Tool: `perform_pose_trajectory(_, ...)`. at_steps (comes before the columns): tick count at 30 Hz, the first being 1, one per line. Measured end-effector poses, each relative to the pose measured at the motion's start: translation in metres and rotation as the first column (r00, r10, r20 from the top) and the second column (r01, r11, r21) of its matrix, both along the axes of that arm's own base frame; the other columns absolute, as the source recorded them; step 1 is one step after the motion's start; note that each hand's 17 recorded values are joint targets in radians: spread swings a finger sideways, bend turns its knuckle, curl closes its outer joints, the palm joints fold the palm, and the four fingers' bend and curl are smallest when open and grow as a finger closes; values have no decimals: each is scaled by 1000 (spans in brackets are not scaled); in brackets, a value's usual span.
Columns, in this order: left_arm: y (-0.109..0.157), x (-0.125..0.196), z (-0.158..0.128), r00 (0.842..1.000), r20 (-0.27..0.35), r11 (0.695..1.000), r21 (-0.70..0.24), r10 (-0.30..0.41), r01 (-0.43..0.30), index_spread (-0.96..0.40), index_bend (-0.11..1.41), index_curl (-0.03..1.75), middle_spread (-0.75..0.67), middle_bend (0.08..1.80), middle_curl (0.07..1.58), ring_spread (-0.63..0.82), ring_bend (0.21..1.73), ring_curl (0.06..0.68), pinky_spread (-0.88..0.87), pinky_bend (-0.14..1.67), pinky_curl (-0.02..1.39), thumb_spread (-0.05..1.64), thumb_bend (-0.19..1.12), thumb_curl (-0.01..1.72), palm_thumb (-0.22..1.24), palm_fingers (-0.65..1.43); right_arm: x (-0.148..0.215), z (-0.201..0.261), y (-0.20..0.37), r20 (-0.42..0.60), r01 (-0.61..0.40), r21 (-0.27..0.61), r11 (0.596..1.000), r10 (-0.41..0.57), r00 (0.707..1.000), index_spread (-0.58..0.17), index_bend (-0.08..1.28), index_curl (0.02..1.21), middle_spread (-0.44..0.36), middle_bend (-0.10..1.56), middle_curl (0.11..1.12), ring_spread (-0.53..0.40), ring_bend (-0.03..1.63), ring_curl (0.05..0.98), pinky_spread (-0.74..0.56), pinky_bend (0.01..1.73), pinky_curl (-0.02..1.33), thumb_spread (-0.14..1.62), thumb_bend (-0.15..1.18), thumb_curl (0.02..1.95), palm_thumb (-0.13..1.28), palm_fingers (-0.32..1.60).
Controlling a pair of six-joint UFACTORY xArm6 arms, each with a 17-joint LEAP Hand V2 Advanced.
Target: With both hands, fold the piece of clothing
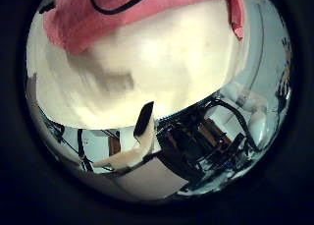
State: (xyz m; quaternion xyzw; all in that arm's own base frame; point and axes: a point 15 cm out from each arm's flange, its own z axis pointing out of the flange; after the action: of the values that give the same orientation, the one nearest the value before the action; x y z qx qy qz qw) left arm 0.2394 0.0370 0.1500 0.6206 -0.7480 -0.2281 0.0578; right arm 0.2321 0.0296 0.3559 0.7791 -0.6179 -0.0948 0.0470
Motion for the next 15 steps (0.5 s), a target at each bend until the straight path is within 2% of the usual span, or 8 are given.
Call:
perform_pose_trajectory(4,2,1,3,1000,-30,1000,20,5,-4,-91,169,378,-199,547,435,-59,599,235,-220,613,337,889,-10,363,409,706,5,-7,1,-23,-6,0,1000,6,1000,-323,154,277,-26,221,348,200,431,228,394,272,285,1298,-13,297,633,316)
perform_pose_trajectory(6,4,0,5,999,-46,999,33,3,-2,-157,176,381,-280,577,452,-168,625,240,-363,691,353,898,-3,368,467,800,5,-10,1,-35,-11,0,1000,11,999,-318,154,275,-38,223,348,198,447,231,393,269,284,1298,-13,297,633,317)
perform_pose_trajectory(10,9,-2,6,997,-75,999,54,4,0,-257,189,405,-395,622,491,-321,647,257,-546,772,386,903,-18,368,531,849,6,-9,0,-32,-10,1,1000,10,999,-314,157,272,52,239,353,196,457,232,391,268,284,1301,-14,296,629,315)
perform_pose_trajectory(15,13,-6,4,991,-131,997,77,10,0,-324,185,426,-466,609,507,-420,671,271,-668,845,409,904,-22,364,576,856,5,-6,0,-25,-12,1,1000,12,1000,-313,170,278,82,246,354,191,424,221,386,278,287,1304,-13,294,627,300)
